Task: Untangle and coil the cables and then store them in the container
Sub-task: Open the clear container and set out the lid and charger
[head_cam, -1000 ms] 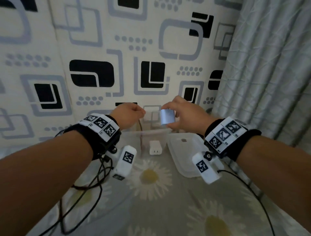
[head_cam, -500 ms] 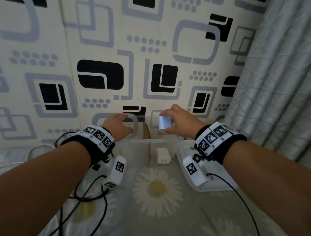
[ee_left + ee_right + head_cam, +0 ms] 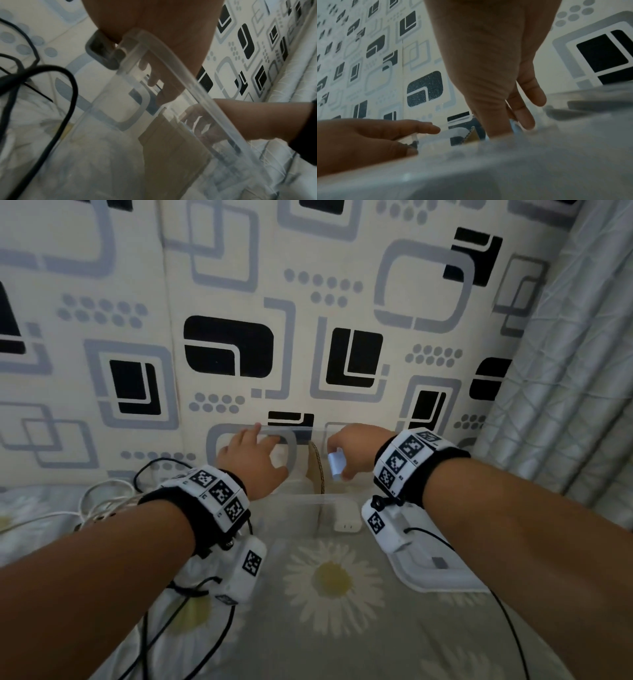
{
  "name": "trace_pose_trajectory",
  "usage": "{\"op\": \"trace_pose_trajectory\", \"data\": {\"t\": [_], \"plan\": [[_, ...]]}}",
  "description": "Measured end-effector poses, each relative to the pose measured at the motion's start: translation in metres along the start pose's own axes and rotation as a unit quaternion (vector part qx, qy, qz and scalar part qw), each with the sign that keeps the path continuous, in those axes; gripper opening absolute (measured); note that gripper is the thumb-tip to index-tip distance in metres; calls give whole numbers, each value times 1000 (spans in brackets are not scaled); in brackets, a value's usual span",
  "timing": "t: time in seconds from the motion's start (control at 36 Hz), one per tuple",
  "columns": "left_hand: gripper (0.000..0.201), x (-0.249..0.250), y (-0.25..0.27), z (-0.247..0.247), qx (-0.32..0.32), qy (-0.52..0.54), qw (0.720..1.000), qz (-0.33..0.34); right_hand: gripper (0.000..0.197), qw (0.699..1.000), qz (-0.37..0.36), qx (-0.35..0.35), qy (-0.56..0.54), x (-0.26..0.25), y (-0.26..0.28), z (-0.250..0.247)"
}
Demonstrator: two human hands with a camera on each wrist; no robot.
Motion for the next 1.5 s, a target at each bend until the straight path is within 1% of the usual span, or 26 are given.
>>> {"op": "trace_pose_trajectory", "data": {"t": [0.08, 0.14, 0.19, 0.28, 0.39, 0.47, 0.53, 0.58, 0.64, 0.72, 0.78, 0.83, 0.92, 1.08, 1.19, 1.28, 1.36, 1.42, 1.5], "plan": [[67, 1, 5, -1, 4, -6, 1000, 0, 48, 999, 7, -43, 29, -5, -8, 1], [66, 2, 7, -1, 0, -5, 1000, -2, 51, 997, 11, -67, 42, -8, -13, 4], [66, 2, 8, 0, -4, -4, 1000, -7, 55, 996, 14, -74, 48, -10, -17, 6], [65, 2, 8, -1, -7, -4, 1000, -8, 53, 993, 29, -93, 62, -12, -25, 15], [63, 2, 8, 0, -17, -6, 1000, -5, 51, 990, 55, -120, 53, -7, -34, 29], [59, 3, 8, 0, -19, -7, 1000, -1, 51, 992, 60, -99, 41, -3, -38, 34], [56, 5, 8, 1, -21, -12, 1000, -2, 50, 991, 64, -113, 40, -2, -42, 38], [55, 5, 6, 1, -26, -14, 1000, -6, 48, 992, 65, -105, 33, -2, -44, 38], [54, 4, 5, 1, -33, -11, 999, -10, 47, 992, 59, -108, 39, -3, -45, 38], [53, 4, 2, 1, -43, -12, 999, -12, 43, 994, 48, -84, 52, -5, -47, 37], [52, 4, 0, 1, -50, -14, 999, -16, 40, 994, 47, -82, 54, -4, -49, 39], [52, 3, -1, 2, -55, -16, 998, -19, 42, 993, 51, -88, 52, -2, -50, 41], [51, 3, -5, 2, -65, -14, 998, -23, 49, 992, 59, -107, 31, 1, -51, 41], [52, 1, -10, 3, -83, -6, 996, -33, 40, 995, 48, -85, 14, 2, -48, 40], [52, 0, -17, 4, -89, -9, 995, -33, 44, 996, 41, -80, 17, 5, -43, 37], [53, -2, -24, 5, -98, -5, 995, -34, 45, 998, 32, -62, -1, 7, -36, 28], [51, -4, -28, 4, -97, 11, 995, -35, 41, 998, 24, -26, -43, 12, -28, 20], [49, -3, -27, 1, -87, 30, 995, -38, 37, 997, 20, 5, -71, 15, -23, 15], [44, 0, -21, -6, -67, 61, 995, -33, 37, 993, 14, 34, -113, 16, -14, 8]]}}
Point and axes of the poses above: each hand's wrist, its own y-axis away from the middle knuckle, its own z-axis out of the palm, x = y × z, the point moved 7 cm from there along -y, towards the middle knuckle, and after that the axes turned 11 degrees about -x, right-handed, at the moved point
